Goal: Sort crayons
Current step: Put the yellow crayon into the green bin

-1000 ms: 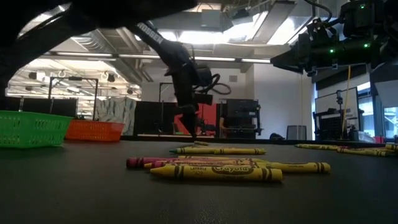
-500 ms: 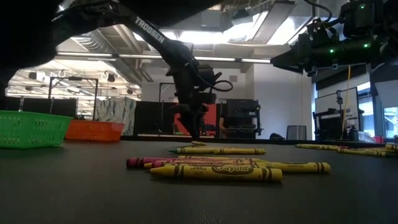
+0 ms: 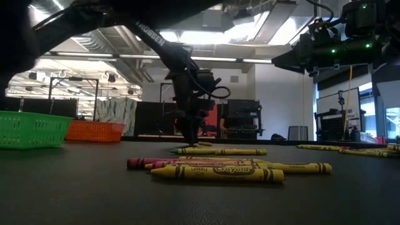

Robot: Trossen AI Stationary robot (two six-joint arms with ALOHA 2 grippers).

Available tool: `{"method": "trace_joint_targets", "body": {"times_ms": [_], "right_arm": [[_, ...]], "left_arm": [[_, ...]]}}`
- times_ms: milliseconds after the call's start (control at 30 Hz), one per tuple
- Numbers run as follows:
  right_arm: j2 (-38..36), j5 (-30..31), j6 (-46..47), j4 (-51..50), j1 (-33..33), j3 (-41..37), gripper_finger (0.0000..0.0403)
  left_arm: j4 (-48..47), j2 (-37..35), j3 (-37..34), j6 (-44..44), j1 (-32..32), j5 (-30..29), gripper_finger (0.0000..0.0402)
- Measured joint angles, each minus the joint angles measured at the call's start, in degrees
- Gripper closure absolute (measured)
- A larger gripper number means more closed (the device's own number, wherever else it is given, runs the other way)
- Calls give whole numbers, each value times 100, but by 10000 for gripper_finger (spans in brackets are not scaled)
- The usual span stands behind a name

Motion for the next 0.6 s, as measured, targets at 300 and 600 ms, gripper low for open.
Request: {"method": "trace_joint_targets", "body": {"times_ms": [300, 600], "right_arm": [[0, 0, -2, 4, 0, 0, 249], [0, 1, -2, -10, 0, 0, 249]], "left_arm": [[456, -9, 77, 181, -16, -22, 305], [145, 1, 77, 337, 121, 252, 305]]}}
